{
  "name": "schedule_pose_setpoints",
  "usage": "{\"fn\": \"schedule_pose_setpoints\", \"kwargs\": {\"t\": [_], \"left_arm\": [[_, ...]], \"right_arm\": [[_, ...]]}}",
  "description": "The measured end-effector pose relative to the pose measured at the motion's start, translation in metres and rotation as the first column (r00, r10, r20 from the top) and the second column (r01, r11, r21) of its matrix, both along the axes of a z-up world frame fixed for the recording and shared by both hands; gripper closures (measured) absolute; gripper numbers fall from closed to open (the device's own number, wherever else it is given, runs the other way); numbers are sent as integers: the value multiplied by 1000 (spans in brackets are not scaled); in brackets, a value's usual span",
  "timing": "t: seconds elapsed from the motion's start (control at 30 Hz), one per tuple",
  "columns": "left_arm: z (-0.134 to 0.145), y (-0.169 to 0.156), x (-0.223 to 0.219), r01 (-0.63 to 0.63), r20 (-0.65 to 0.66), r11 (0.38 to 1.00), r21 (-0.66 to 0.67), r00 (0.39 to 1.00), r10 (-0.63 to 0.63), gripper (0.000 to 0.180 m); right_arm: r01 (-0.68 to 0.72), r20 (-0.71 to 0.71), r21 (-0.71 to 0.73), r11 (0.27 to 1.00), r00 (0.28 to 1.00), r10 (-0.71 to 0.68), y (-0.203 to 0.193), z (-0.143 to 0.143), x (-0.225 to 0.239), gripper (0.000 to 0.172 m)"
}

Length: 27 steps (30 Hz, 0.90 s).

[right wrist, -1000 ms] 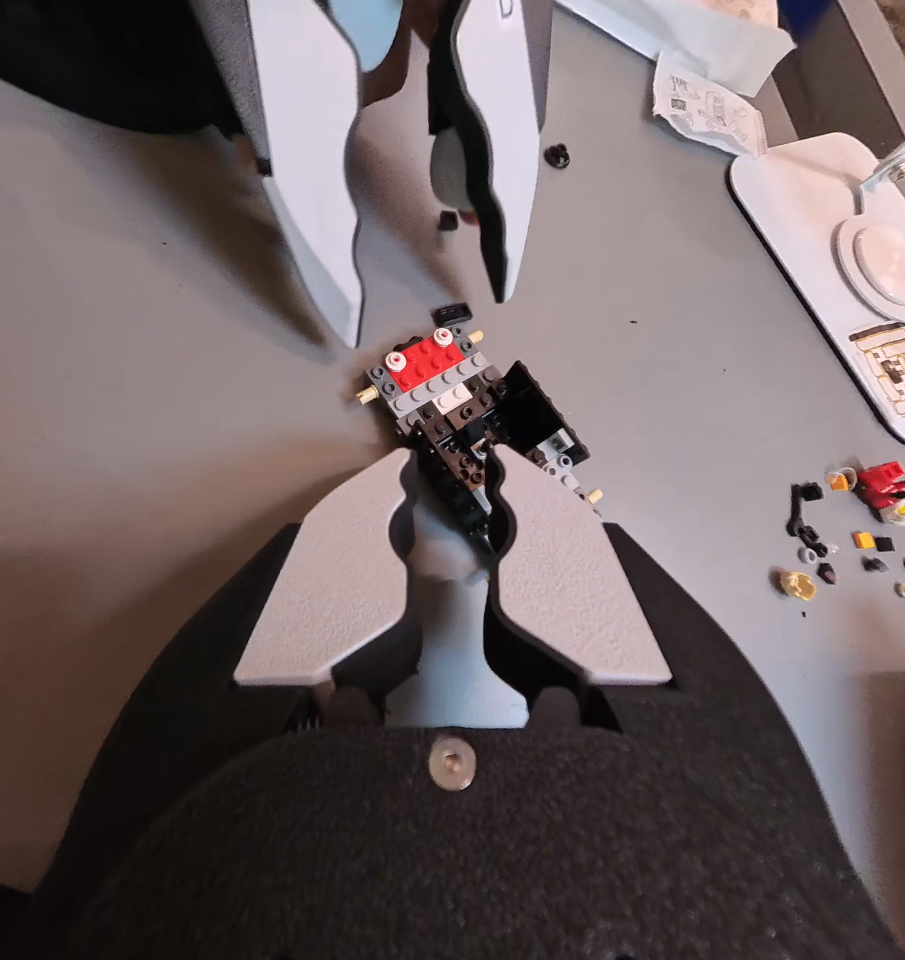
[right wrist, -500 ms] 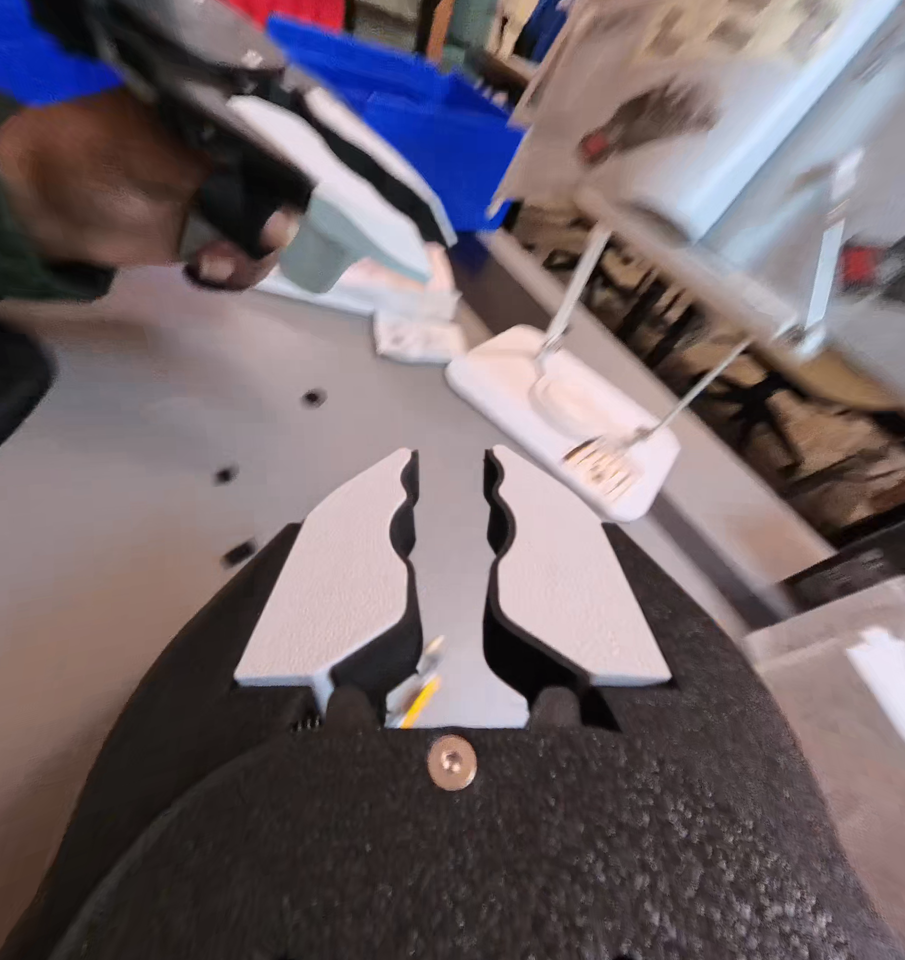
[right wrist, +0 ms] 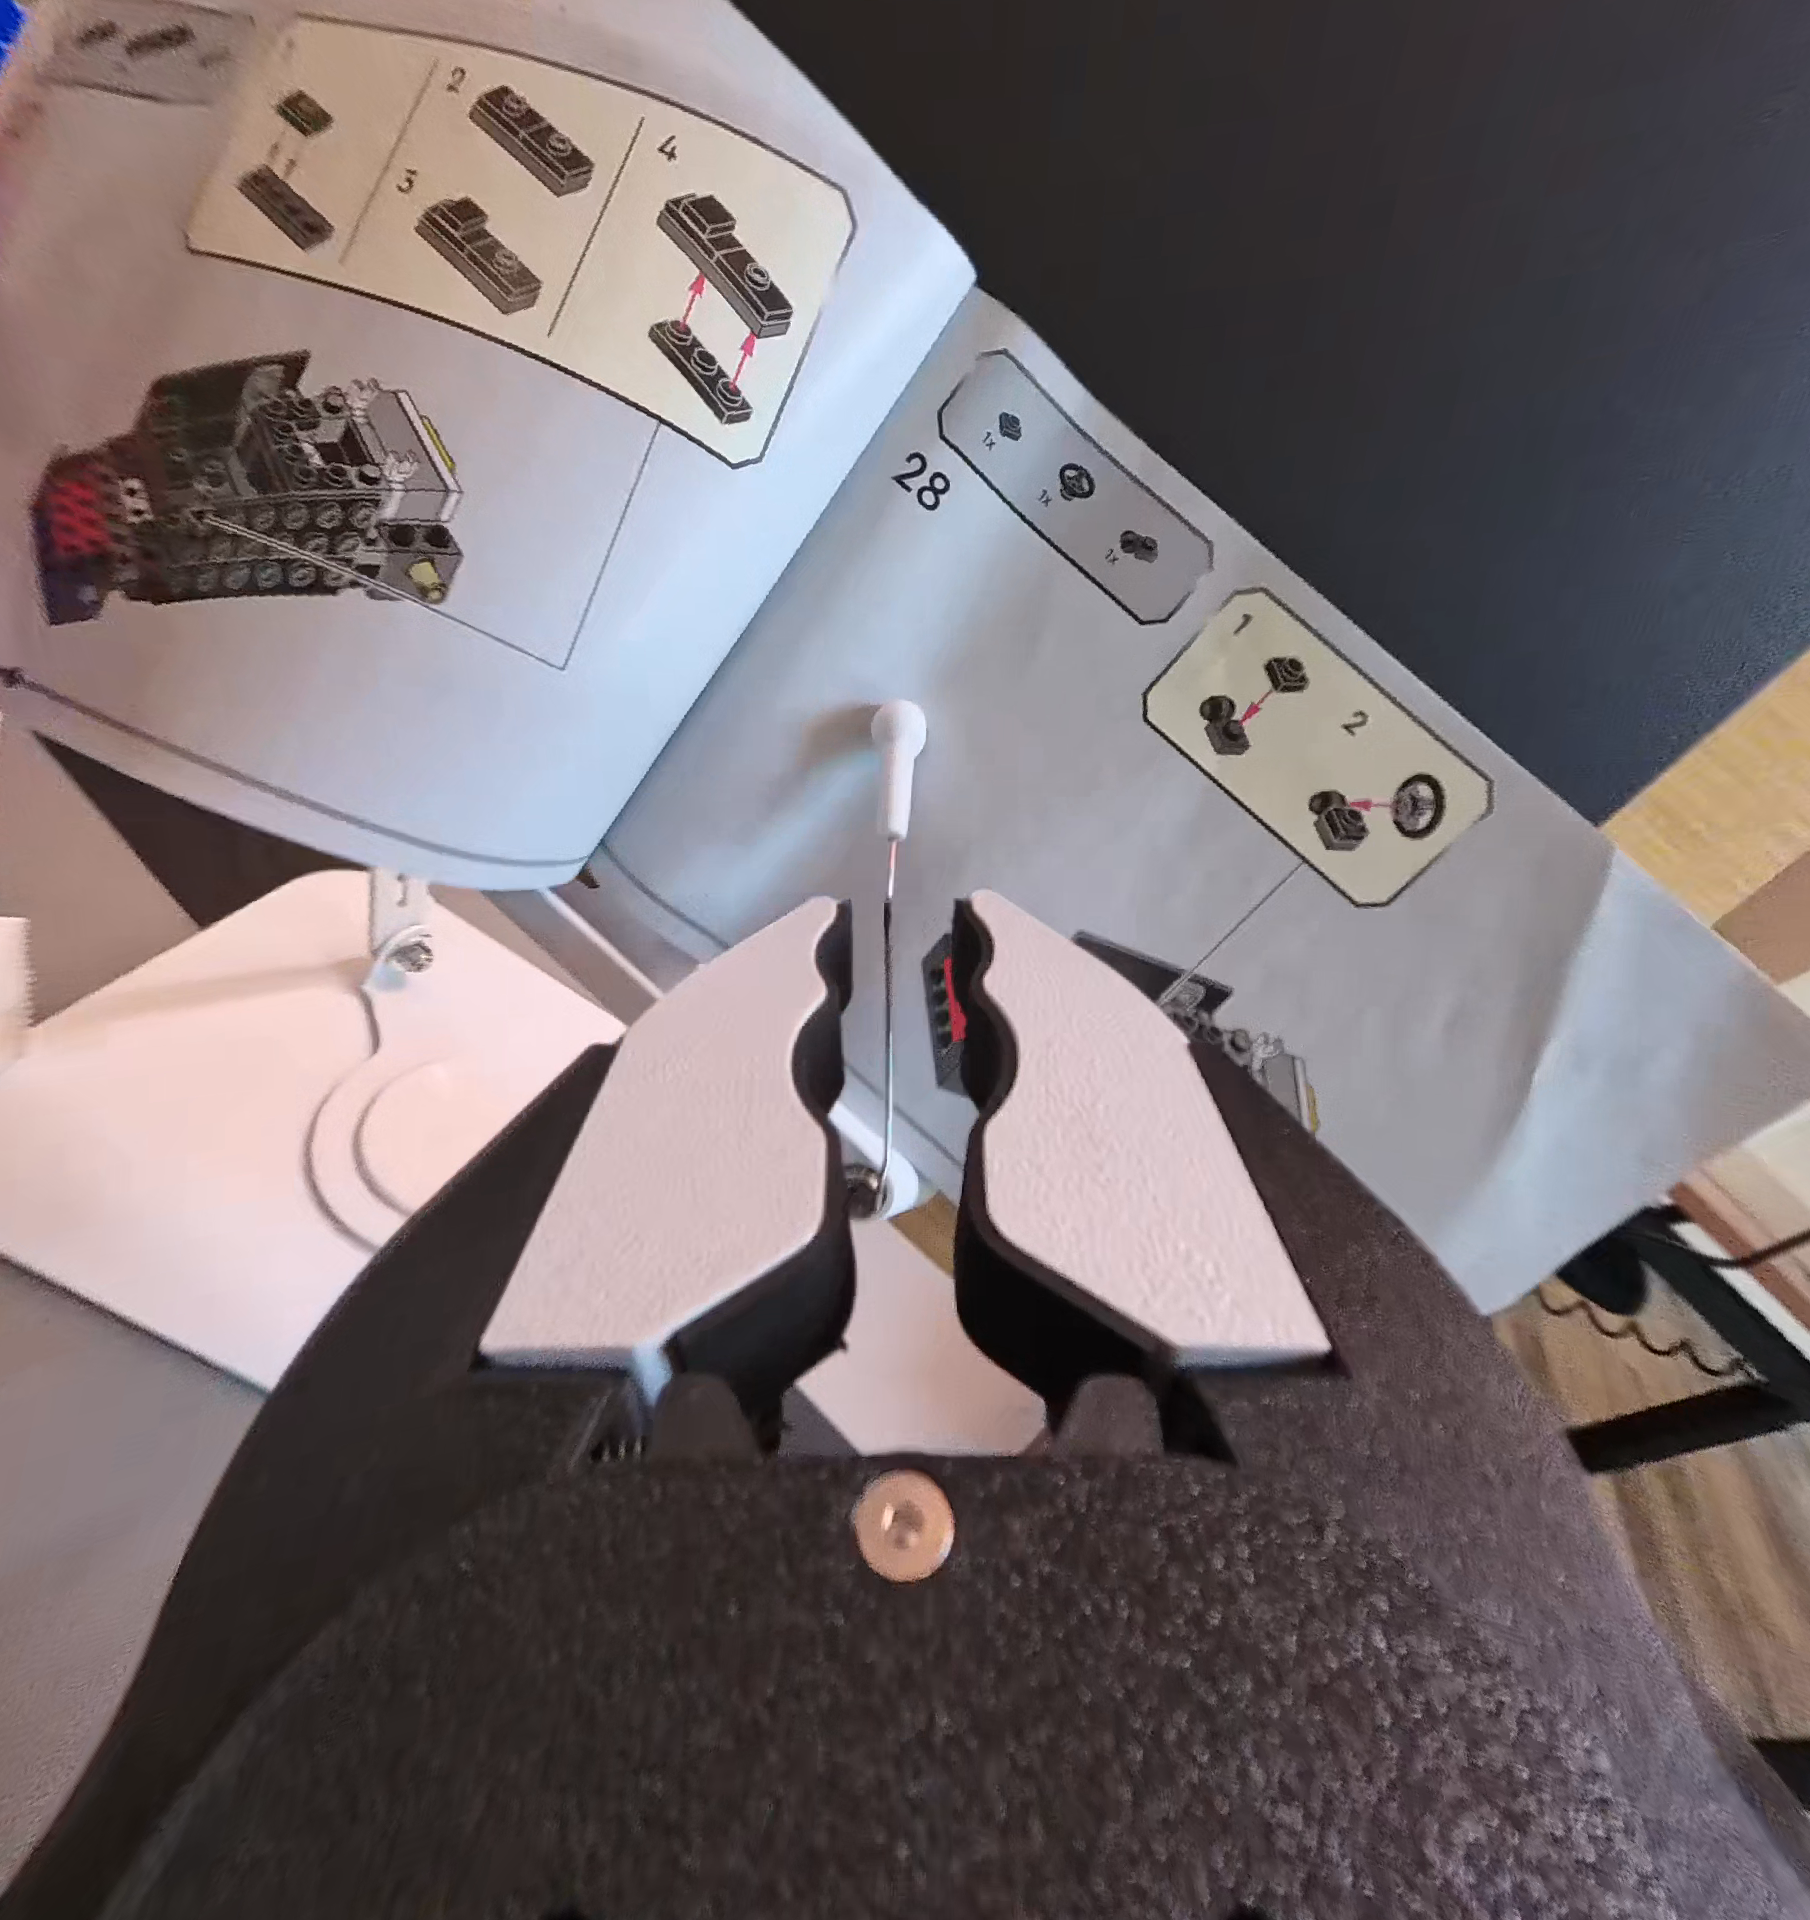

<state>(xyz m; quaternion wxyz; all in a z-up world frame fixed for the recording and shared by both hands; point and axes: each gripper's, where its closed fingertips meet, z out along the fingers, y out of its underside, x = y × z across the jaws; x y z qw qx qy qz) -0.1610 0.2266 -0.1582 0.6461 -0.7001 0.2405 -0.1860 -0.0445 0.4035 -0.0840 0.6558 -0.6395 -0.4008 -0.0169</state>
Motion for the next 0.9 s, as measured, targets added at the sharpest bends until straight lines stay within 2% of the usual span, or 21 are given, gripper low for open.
{"fn": "schedule_pose_setpoints", "kwargs": {"t": [0.13, 0.2, 0.43, 0.57, 0.73, 0.9], "left_arm": [[-8, 5, 0, 5, 6, 1000, -29, 1000, -5, 157], [-11, 6, 0, 5, 3, 999, -36, 1000, -5, 157], [-13, 5, 1, 0, -15, 999, -34, 1000, -1, 157], [-14, 9, 1, -7, -18, 999, -36, 1000, 7, 157], [-6, 30, -2, -47, -33, 998, -31, 998, 46, 156], [-9, 56, -1, -85, -45, 993, -85, 996, 81, 155]], "right_arm": [[22, 26, 14, 1000, 999, -22, 8, 1, -1, 160], [5, 30, 7, 1000, 1000, -5, 7, 1, -1, 170], [26, -149, -61, 998, 988, -35, 11, 7, 20, 169], [63, -187, -73, 995, 979, -75, 13, 6, 36, 167], [76, -205, -89, 993, 974, -93, 14, 3, 46, 166], [75, -223, -110, 991, 970, -98, 15, 0, 53, 165]]}}
